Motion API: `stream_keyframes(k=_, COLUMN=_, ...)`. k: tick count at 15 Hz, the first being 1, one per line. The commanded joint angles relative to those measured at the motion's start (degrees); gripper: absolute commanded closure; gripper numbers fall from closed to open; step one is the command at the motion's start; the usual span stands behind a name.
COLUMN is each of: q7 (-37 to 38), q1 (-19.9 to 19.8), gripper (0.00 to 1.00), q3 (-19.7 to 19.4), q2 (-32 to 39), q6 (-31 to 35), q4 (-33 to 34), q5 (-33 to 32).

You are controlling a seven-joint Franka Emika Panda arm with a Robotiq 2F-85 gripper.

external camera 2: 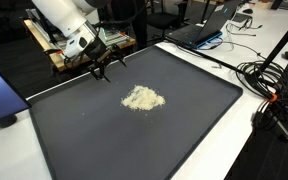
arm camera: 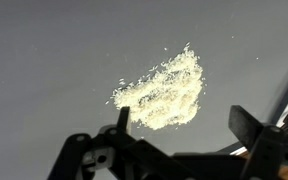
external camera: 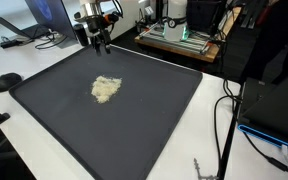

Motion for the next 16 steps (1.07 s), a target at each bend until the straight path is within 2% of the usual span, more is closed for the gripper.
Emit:
stream_keyframes(k=1, q7=-5.2, q1=2.5, gripper=0.0, q3=-0.7, q2=-6.1, q6=5.4, q4=-6.9, q5=3.9)
stream_keyframes(k=3, q7=-7.8, q1=3.5, gripper=0.0, q3=-0.7, q2=-8.7, q6=7.3, q4=-9.7, q5=5.4)
stream_keyframes(k=4, q7=-8.8, q1=2.4, gripper=0.0, q3=0.8, q2=-9.8, q6=8.1, q4=-10.9, q5=6.0)
stream_keyframes(k=8, q7=-14.3, q1=2.8, gripper=0.0, q3=1.7, q2=-14.4, q6=9.9, q4=-15.1, q5=10.1)
stream_keyframes(k=12, q7=-15.7, q1=3.9, gripper=0.0, q3=3.3, q2=-16.7, q6=10.7, q4=-17.2, q5=8.4)
stream_keyframes(k=16, q7=-13.6, q1=6.1, gripper=0.0, q3=6.3, q2=-17.3, q6=14.5, q4=-17.4, q5=6.6)
